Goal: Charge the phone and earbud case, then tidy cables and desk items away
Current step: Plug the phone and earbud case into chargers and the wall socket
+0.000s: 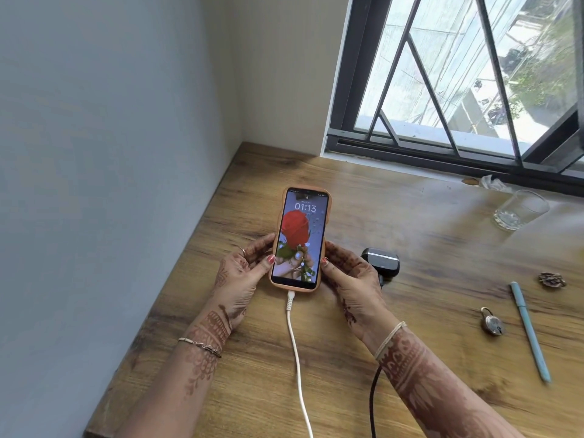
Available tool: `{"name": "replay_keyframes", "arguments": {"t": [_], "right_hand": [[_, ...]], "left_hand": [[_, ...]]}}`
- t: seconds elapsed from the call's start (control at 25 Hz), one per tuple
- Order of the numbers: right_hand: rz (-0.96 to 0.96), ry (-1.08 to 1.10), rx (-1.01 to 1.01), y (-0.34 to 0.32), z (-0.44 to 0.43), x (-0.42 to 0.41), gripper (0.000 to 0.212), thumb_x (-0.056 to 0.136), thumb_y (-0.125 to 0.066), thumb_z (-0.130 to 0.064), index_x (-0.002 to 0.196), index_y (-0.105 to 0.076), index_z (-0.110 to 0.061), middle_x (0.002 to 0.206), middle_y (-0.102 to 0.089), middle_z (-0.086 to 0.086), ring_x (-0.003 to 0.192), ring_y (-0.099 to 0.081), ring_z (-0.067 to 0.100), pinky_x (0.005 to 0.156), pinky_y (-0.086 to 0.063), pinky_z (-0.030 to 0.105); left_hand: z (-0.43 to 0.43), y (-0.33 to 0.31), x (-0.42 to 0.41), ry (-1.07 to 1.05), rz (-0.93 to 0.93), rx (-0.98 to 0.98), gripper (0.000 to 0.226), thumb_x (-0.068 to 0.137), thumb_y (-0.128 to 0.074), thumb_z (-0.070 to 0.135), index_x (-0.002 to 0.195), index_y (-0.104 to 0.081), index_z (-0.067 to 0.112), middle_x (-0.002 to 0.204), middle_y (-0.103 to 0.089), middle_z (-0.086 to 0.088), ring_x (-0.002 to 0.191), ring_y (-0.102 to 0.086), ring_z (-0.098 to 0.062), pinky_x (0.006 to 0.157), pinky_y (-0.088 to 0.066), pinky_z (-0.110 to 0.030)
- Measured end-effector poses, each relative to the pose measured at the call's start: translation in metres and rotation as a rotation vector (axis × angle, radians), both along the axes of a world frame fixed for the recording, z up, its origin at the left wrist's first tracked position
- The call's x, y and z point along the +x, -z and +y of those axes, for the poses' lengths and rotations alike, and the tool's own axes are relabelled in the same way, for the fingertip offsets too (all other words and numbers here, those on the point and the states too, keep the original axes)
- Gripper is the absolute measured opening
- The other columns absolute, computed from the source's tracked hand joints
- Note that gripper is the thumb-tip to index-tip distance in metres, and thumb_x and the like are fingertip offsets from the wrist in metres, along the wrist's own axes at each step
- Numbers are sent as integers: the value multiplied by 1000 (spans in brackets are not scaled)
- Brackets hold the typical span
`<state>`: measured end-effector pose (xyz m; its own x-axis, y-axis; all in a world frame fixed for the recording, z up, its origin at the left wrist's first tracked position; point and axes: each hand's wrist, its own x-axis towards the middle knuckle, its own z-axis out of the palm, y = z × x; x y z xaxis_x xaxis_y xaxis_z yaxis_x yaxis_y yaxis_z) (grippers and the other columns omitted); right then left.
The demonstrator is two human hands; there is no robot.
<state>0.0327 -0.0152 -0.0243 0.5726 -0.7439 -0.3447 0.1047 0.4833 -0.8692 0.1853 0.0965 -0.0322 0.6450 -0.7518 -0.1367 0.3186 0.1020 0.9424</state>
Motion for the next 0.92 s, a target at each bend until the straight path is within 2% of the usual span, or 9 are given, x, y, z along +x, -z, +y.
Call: {"name": "replay_keyframes", "arguments": {"t": [0.28, 0.6, 0.72, 0.92], "right_hand": [[-11, 4, 7, -3, 1, 1, 32, 81, -69, -1, 114, -67, -4, 112, -71, 15, 109, -66, 29, 101, -47, 49], [-48, 18, 20, -6, 3, 1, 30, 82, -66, 2, 111, -68, -5, 111, -71, 15, 109, -66, 29, 92, -55, 38], [-47, 4, 19, -8, 4, 1, 37, 75, -72, -5, 112, -68, -6, 111, -71, 14, 109, -66, 27, 95, -54, 40], [-77, 5, 37, -11, 5, 1, 43, 69, -75, -10, 111, -68, -6, 111, -72, 14, 108, -67, 27, 91, -56, 36]], "left_hand": [[1, -3, 0, 10, 7, 6, 35, 84, -60, -8, 117, -63, 3, 114, -70, -13, 110, -65, -24, 95, -52, -31], [1, -6, -1, 9, 37, -18, 35, 84, -59, -9, 116, -64, 4, 111, -71, -12, 103, -68, -22, 90, -55, -28], [0, -6, -1, 1, 31, -19, 35, 84, -58, -11, 116, -63, 2, 109, -72, -10, 98, -69, -18, 84, -56, -23], [0, -6, 0, 9, 47, -38, 34, 83, -59, -10, 111, -66, 8, 107, -73, -9, 97, -69, -18, 85, -56, -24]]}}
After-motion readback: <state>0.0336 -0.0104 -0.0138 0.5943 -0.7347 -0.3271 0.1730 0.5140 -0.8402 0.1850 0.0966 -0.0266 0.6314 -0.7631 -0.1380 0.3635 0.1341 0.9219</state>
